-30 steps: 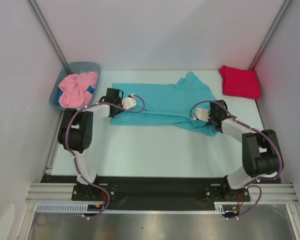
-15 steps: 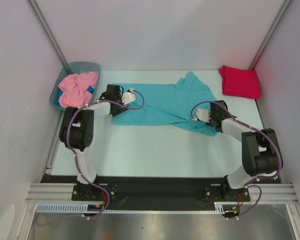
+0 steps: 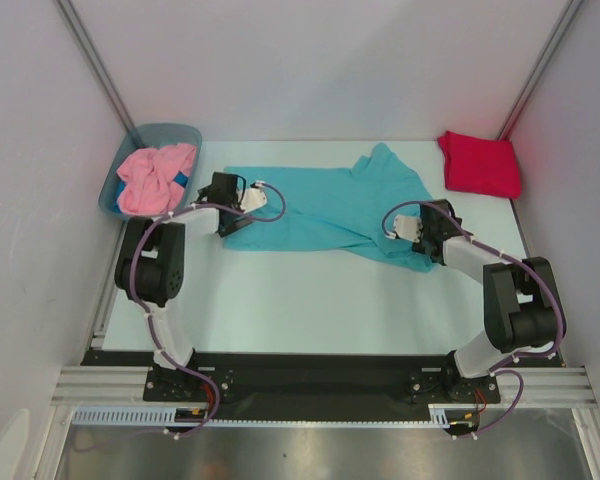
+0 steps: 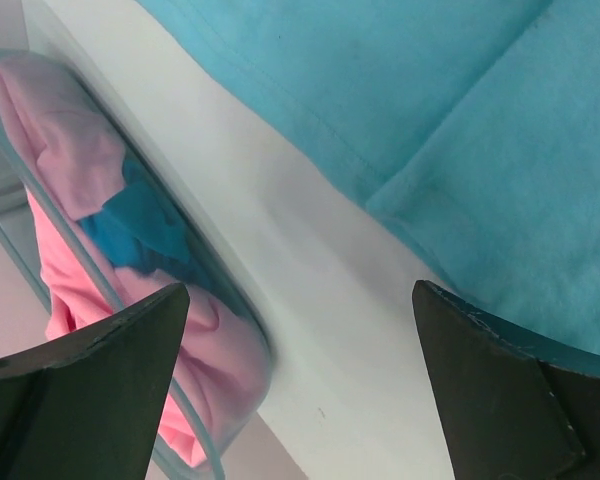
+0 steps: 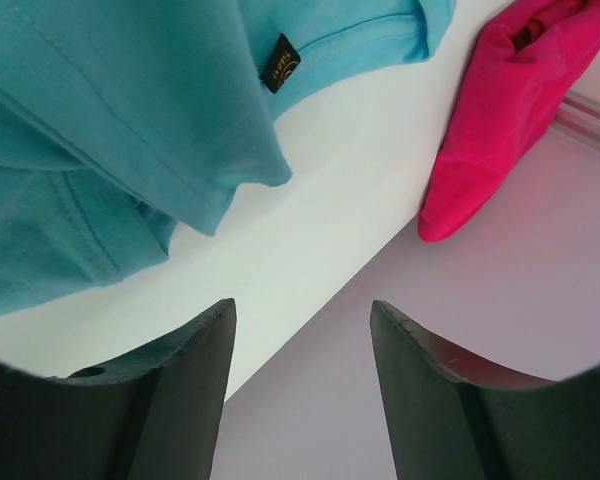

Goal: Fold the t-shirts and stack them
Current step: Fold the tshirt

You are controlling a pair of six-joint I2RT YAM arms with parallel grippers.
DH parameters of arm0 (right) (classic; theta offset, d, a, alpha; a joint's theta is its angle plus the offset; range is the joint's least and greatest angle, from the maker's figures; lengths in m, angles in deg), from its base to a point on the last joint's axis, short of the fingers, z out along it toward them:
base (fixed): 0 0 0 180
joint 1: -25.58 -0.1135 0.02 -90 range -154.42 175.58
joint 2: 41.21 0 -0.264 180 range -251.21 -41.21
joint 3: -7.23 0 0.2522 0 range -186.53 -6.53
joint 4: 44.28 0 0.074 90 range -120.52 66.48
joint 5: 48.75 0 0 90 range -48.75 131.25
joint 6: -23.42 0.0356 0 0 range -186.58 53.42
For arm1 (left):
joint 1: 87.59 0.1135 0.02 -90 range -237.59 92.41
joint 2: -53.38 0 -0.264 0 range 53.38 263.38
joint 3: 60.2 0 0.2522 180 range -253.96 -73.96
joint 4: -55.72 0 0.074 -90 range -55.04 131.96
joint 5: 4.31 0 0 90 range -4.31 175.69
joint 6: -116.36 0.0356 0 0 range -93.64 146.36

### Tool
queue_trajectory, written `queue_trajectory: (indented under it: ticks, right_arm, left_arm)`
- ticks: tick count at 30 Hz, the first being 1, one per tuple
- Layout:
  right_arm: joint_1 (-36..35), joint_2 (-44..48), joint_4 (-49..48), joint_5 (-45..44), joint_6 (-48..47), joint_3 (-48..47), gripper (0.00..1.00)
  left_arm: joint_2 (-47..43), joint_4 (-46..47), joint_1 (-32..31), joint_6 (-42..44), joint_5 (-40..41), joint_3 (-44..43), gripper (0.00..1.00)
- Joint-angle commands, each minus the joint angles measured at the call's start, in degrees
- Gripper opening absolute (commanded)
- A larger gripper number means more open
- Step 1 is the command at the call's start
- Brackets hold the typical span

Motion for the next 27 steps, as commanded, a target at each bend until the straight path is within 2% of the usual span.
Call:
queue_trajectory:
  ticks: [1,5,6,9,15,27]
  right_arm:
    - [0.1,1.6,-3.4,-1.8,-0.5,-2.1,0.61]
    - [-2.3,4.5,4.6,-0.4,3.7,-4.9,0.60]
    - [-3.1,6.0,9.9,1.6,6.4,-5.9,0.59]
    - [-7.9,10.0,15.6,4.0,9.6,-3.7,0.57]
    - [-14.7,13.8,19.6,6.1,10.3,2.0,0.54]
    - [-15.9,10.6,18.6,4.5,9.3,-0.6,0.52]
  left_arm:
    - [-7.3,-0.8,-0.2,-1.4,0.7,1.7,1.00]
    - [-13.7,-3.2,-0.3,-2.7,-4.4,3.2,1.00]
    - [-14.8,-4.0,-0.5,-2.7,-5.5,3.6,1.00]
    - [-18.9,-5.2,-0.8,-1.0,-11.0,6.0,1.00]
    - [-20.7,-8.0,-1.0,4.1,-20.2,10.3,1.00]
    - [-16.2,-14.6,-2.1,14.4,-27.9,11.2,1.00]
